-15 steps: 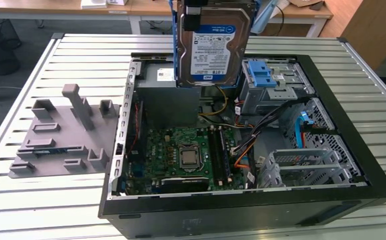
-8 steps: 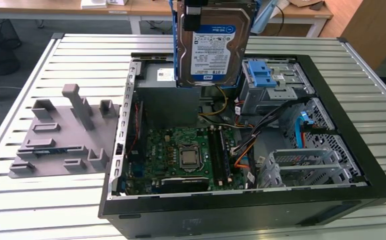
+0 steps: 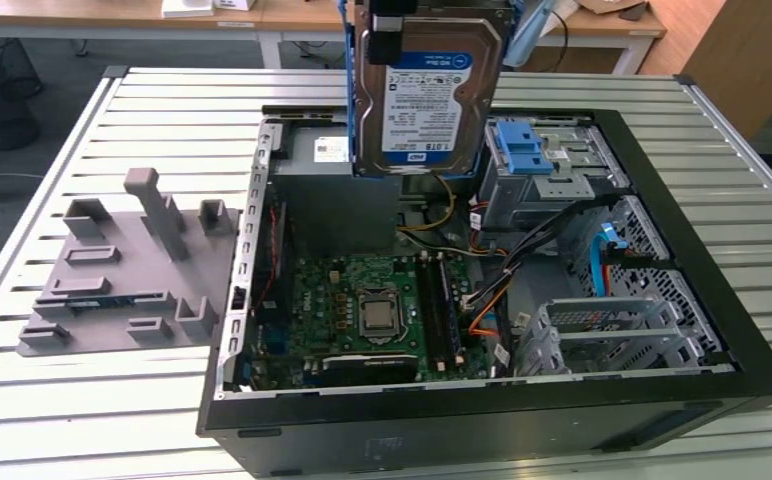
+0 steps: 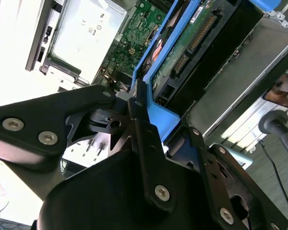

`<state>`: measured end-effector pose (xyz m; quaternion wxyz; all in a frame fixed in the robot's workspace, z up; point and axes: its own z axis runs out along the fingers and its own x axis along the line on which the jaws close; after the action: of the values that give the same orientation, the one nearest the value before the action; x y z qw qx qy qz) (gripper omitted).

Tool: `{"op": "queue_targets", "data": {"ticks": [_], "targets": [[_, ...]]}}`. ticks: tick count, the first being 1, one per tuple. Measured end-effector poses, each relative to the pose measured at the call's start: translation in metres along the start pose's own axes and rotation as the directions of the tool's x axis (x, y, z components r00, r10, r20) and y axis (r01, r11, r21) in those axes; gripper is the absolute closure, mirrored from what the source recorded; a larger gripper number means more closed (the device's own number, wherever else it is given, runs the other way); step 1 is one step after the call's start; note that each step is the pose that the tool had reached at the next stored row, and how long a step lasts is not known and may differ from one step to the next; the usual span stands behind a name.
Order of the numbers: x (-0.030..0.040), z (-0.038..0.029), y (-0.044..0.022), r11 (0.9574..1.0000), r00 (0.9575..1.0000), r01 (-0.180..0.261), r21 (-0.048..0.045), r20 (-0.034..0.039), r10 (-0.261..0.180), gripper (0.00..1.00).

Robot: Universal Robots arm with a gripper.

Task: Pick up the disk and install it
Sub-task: 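Insert the disk into the insertion slot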

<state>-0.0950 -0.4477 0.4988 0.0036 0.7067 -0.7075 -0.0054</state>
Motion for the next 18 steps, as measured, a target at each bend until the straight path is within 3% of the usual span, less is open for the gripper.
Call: {"op": "queue_targets", "data": {"ticks": [8,18], "targets": [[0.0100,0.0000,0.0000,1.0000,1.0000,0.000,0.0000,0.0000,0.000,0.64],[0.0117,0.0000,0.0000,1.0000,1.0000,0.000,0.0000,0.0000,0.000,0.64]]}}
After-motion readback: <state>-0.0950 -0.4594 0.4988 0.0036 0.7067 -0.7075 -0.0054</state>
